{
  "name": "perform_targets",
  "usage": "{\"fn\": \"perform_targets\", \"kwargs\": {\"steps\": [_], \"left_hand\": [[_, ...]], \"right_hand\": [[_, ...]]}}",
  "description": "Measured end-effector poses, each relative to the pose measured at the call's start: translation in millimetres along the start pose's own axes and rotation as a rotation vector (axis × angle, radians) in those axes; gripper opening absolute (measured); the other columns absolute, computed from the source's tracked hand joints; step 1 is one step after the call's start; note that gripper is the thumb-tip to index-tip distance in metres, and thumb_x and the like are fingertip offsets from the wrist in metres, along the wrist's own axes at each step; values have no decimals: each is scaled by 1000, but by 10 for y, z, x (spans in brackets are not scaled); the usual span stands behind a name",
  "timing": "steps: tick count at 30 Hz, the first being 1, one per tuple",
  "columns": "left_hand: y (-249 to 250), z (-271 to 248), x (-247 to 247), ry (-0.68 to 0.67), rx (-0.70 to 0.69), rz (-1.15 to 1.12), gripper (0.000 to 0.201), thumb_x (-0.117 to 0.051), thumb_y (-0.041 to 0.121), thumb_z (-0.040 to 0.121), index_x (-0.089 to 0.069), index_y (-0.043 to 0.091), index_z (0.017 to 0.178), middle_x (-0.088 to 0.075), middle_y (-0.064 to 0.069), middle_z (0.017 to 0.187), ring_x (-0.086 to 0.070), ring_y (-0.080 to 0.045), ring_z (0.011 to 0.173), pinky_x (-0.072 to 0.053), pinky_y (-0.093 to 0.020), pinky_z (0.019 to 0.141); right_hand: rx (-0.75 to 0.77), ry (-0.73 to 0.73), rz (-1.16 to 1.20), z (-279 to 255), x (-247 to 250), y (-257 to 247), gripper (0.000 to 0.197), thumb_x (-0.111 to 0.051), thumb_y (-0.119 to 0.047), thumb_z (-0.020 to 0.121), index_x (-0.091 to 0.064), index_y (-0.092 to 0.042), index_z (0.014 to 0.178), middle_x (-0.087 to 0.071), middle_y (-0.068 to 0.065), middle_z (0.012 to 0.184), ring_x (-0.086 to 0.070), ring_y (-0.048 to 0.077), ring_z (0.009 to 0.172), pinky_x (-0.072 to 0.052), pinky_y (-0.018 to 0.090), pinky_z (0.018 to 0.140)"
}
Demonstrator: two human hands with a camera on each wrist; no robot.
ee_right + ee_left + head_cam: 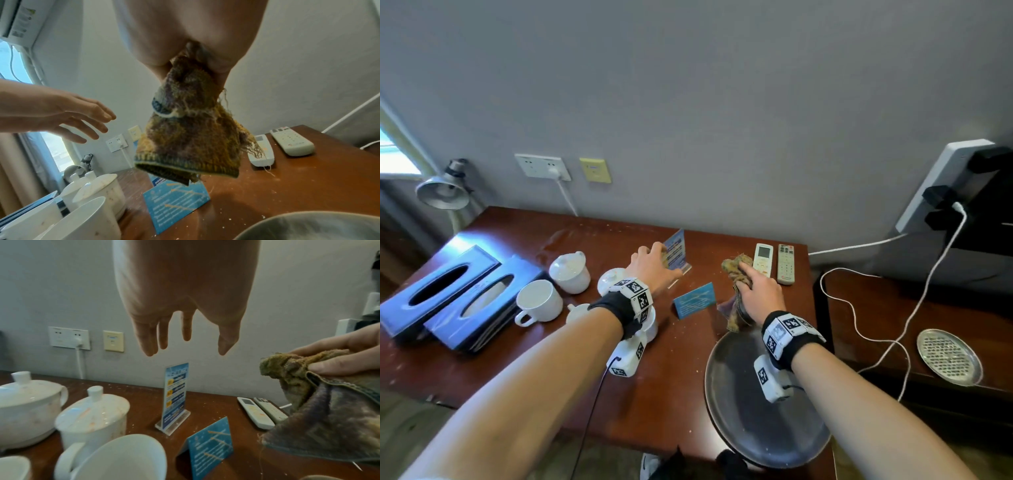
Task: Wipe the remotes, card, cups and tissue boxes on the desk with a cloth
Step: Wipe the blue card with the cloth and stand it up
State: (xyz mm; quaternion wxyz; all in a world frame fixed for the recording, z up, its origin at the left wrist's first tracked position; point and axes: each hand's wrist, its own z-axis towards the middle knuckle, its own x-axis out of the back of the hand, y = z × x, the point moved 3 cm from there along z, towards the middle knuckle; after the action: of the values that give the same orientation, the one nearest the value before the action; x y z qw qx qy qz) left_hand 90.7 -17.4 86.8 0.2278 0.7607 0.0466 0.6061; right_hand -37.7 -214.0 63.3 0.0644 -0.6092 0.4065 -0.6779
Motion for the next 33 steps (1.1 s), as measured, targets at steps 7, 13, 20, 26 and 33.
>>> {"fn": "perform_targets", "kwargs": {"steps": [7,13,20,26,33], "left_hand": [[-413,186,145,-17,51,7,67,-68,52,82,-40,29,138,-51,-8,129,-57,-25,104,-49,-37,78],[-522,548,125,-119,28,-55,56,-64,44,90,-42,27,138,-67,-6,117,-64,-22,91,-52,-32,73],[-498,1009,-4,-209,-83,-32,38,-58,38,96,-55,26,132,-65,-4,124,-62,-22,97,-53,-33,82],[-481,1262,-81,-224,-151,-16,28,-55,32,97,-64,25,123,-69,-3,121,-65,-24,104,-54,-34,87],[-426,1369,-79,-183,-196,21,26,-46,15,96,-61,9,116,-68,-16,117,-63,-38,103,-49,-38,81]], "right_hand": [[15,-40,31,248,-319,-273,46,-51,-26,100,-44,-28,145,-58,6,138,-56,28,122,-45,38,105],[-27,-56,1,479,-566,-363,46,-52,-28,99,-45,-31,145,-59,6,137,-57,30,120,-46,41,104],[-103,-62,-56,668,-743,-411,47,-52,-28,100,-43,-31,146,-59,7,137,-57,30,120,-46,41,103],[-154,-62,-107,734,-843,-460,47,-50,-29,100,-43,-30,146,-58,7,137,-56,30,121,-45,38,104],[-230,-48,-99,681,-1011,-444,47,-51,-27,99,-44,-28,146,-59,9,137,-54,33,123,-42,36,105]]}}
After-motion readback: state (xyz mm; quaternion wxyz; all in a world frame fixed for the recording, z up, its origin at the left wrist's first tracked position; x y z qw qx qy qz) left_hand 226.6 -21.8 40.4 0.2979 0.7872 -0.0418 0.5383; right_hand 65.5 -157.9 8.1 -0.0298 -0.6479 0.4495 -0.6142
